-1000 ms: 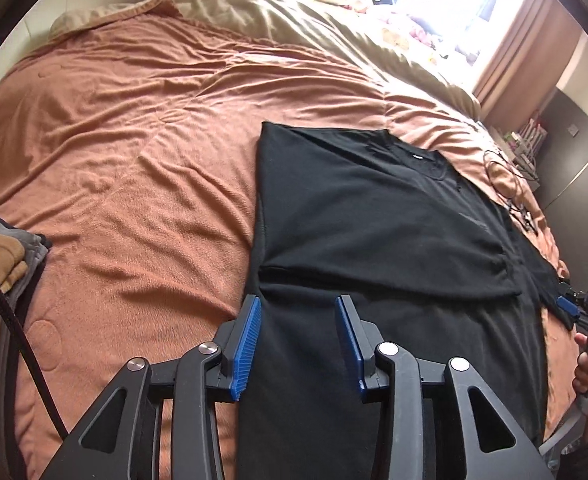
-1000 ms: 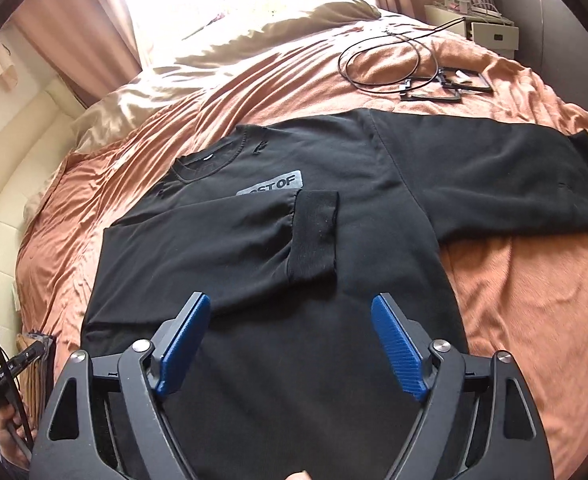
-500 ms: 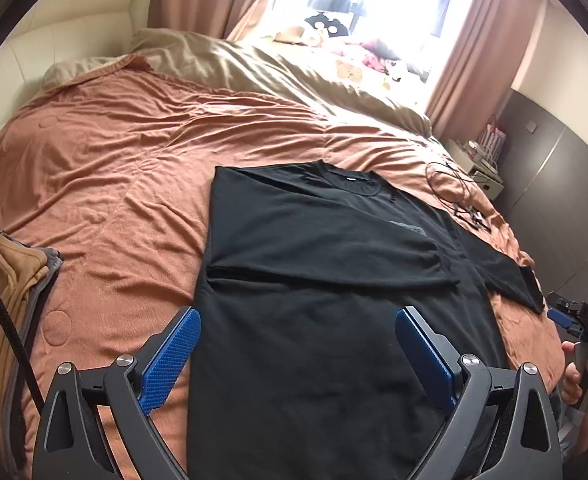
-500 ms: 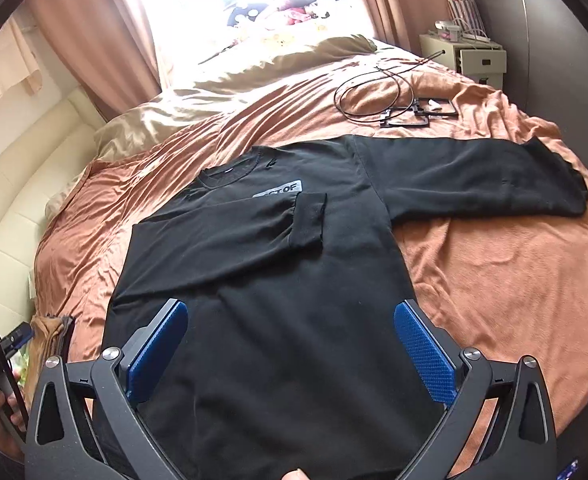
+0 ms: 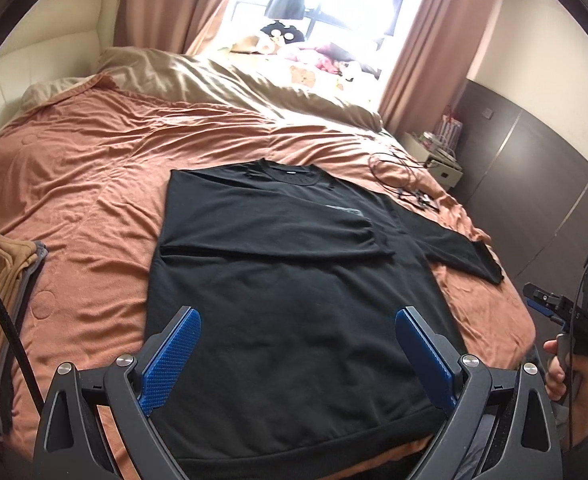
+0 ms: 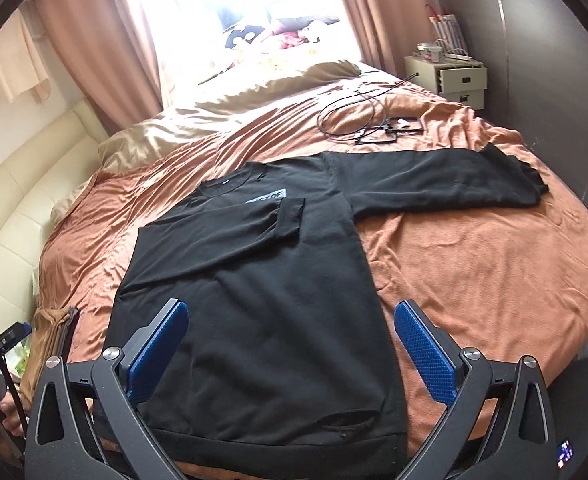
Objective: Fold small clothes
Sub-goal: 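Move the right tool toward the other sleeve of the sweatshirt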
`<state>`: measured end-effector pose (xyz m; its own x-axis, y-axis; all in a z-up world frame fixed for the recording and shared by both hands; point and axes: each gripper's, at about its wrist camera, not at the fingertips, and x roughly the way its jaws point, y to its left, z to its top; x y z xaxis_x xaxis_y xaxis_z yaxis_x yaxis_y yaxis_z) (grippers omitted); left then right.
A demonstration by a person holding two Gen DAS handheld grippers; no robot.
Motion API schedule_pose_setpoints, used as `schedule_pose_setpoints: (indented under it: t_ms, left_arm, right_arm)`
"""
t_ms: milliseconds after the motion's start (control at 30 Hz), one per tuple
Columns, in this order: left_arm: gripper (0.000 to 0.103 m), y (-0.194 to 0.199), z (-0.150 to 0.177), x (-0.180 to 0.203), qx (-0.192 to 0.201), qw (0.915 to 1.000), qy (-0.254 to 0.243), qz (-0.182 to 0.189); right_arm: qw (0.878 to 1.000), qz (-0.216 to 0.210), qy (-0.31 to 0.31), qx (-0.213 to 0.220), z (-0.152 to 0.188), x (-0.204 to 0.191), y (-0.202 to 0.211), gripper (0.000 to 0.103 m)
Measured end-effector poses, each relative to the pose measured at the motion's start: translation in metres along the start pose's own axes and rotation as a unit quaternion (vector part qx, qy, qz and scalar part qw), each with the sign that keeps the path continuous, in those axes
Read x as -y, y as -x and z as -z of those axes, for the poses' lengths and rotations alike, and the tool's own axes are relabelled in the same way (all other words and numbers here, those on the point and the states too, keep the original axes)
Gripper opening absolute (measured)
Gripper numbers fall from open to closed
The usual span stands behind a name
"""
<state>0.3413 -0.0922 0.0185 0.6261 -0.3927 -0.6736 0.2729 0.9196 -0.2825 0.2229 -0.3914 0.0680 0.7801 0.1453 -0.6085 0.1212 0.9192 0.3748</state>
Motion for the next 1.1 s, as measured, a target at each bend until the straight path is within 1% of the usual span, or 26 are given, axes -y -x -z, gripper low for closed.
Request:
schedule_pose_setpoints:
  t_ms: [67,133,200,400,467,533,567,667,767,900,967,1100]
  left_arm:
    - [0.099,0.003,0.001,0.013,0.002,0.9999,-0.009,0.007]
    - [0.099,0.005,0.0,0.026,0.004,0.9997,-0.019,0.014]
    - [0.099,0.003,-0.001,0.037,0.007,0.9994,-0.029,0.02]
    - [0.098,-0.018,-0.012,0.073,0.006,0.9981,-0.048,0.039]
    - [0.098,-0.029,-0.015,0.085,0.004,0.9975,-0.054,0.045]
    - [0.095,-0.044,-0.019,0.1,-0.001,0.9968,-0.061,0.051]
    - [0.092,-0.051,-0.021,0.107,-0.003,0.9965,-0.065,0.053]
    - [0.086,-0.076,-0.026,0.126,-0.011,0.9953,-0.076,0.059]
    - [0.08,-0.103,-0.031,0.142,-0.019,0.9943,-0.079,0.07]
    - [0.073,-0.137,-0.04,0.159,-0.031,0.9934,-0.076,0.081]
    - [0.072,-0.154,-0.046,0.168,-0.034,0.993,-0.077,0.083]
    - [0.066,-0.184,-0.056,0.185,-0.043,0.9919,-0.081,0.088]
  right_arm:
    - [1.0,0.006,-0.021,0.005,0.001,0.011,0.006,0.103]
    - [0.999,0.006,-0.039,0.017,0.002,0.023,0.011,0.103]
    - [0.998,0.015,-0.056,0.028,0.003,0.039,0.013,0.103]
    - [0.992,0.016,-0.109,0.063,0.008,0.077,0.012,0.103]
    - [0.99,0.015,-0.125,0.069,0.009,0.091,0.007,0.096]
    - [0.987,0.011,-0.145,0.066,0.01,0.108,-0.003,0.091]
    - [0.986,0.012,-0.152,0.064,0.009,0.116,-0.009,0.087]
    - [0.984,0.018,-0.168,0.06,0.008,0.136,-0.024,0.079]
    - [0.982,0.026,-0.176,0.066,0.004,0.15,-0.038,0.077]
    - [0.975,0.032,-0.203,0.08,-0.002,0.169,-0.057,0.073]
    - [0.972,0.025,-0.218,0.079,-0.004,0.18,-0.069,0.072]
    - [0.963,0.019,-0.255,0.082,-0.006,0.203,-0.093,0.072]
